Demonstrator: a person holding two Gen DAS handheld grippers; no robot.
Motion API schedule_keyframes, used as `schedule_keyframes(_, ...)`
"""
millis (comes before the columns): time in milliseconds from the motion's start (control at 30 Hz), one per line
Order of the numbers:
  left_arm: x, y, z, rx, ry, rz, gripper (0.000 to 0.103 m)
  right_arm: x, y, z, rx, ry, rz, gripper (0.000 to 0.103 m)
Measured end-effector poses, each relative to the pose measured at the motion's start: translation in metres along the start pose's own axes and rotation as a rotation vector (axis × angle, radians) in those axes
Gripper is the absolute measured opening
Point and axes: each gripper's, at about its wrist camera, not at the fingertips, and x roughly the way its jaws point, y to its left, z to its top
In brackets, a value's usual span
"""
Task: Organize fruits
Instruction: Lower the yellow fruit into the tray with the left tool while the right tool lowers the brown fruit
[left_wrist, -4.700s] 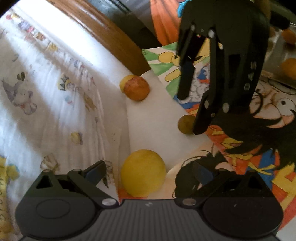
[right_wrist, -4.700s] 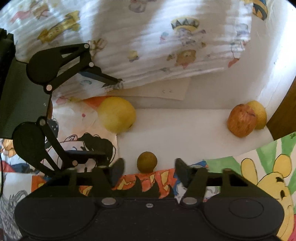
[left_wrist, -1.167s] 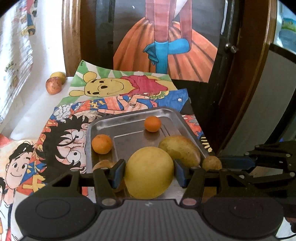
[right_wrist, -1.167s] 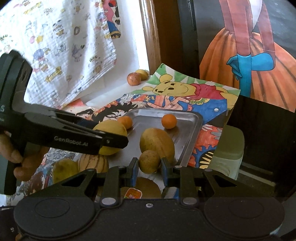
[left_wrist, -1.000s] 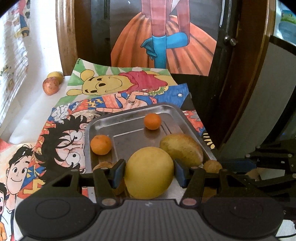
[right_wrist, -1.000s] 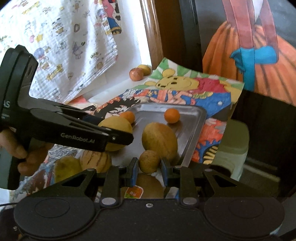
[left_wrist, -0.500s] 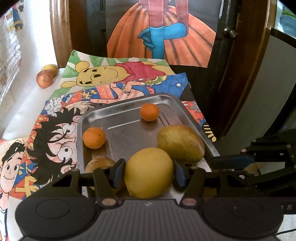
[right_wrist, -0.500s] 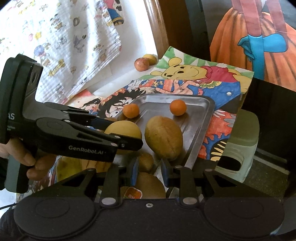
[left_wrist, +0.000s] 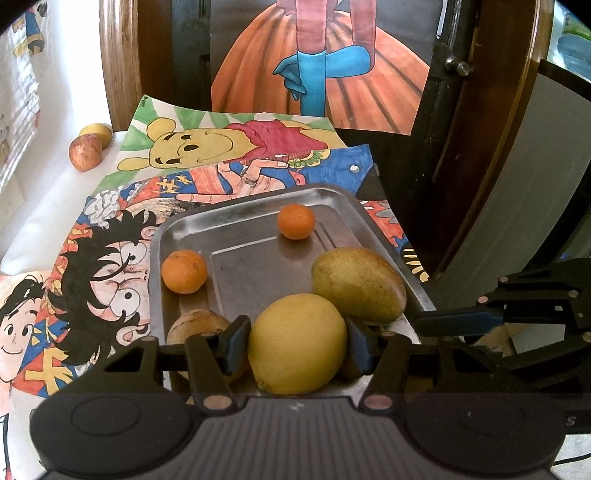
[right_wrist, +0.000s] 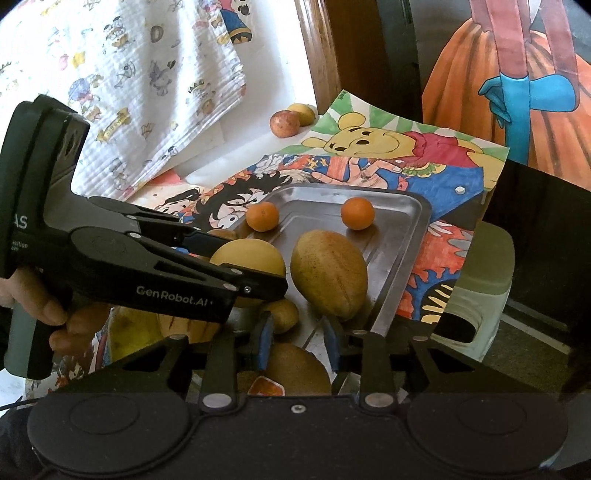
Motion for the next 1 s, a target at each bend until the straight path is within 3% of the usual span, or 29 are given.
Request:
schedule_keyframes(667,-0.006,0.008,0.000,-0.037,-0.014,-0.012,0.061,-0.007,0.002,-0.003,0.003,-0.013,-0.015,0.036)
schedule_keyframes(1000,-0.019,0.010,-0.002,-0.074,-0.045,-0.019,0.064,-0.013,0.004,-0.006,0.022,-0.030,-0.043,0.050)
